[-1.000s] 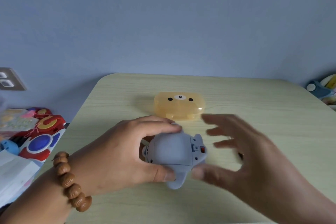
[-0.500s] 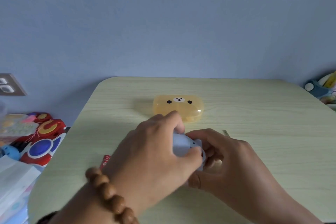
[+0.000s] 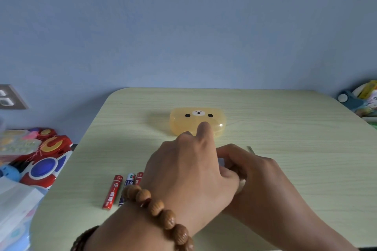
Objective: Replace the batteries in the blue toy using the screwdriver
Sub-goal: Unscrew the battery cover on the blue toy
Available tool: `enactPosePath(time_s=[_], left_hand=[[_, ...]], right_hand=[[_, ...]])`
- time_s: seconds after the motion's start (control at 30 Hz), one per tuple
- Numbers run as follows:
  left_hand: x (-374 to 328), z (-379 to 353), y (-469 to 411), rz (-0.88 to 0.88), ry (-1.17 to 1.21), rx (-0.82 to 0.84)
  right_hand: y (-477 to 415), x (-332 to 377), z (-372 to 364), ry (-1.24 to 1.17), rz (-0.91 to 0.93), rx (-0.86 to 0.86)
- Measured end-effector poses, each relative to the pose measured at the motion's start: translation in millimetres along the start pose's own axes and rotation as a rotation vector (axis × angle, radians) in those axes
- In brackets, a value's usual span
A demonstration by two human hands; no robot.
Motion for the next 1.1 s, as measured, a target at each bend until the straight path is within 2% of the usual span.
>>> enactPosePath(time_s=[0.17, 0.3, 0.53, 0.67, 0.87, 1.1], left_hand=[[-3.2, -1.0, 1.6, -0.069, -0.012, -0.005], [1.6, 4.5, 1.1, -0.066, 0.075, 0.024], [22.7, -5.9, 8.5, -0.196, 0.13, 0.214], [31.9, -14.7, 10.1, -0.208, 0.111, 0.311], [42.5, -18.5, 5.0, -0.279, 0.216, 0.251], [49.6, -7.2, 0.8, -0.261, 0.382, 0.165]], right_hand=[[-0.2, 2.5, 0.9, 0.012, -0.002, -0.013], [0.9, 0.4, -0.7, -0.008, -0.041, 0.019], [0.5, -0.4, 2.4, -0.014, -0.025, -0.005], [1.4, -0.4, 2.5, -0.027, -0.037, -0.012], [2.1, -1.3, 2.1, -0.023, -0.066, -0.018], [2.3, -1.1, 2.0, -0.062, -0.094, -0.015]])
Point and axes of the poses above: each hand's wrist, its own y-axis away from the middle knuckle, its own z-axis out of the back of the hand, x = y × z, the point moved 7 cm from there along -y, towards the middle knuckle, and after that the axes turned 9 degrees about z, right-handed, at the moved point
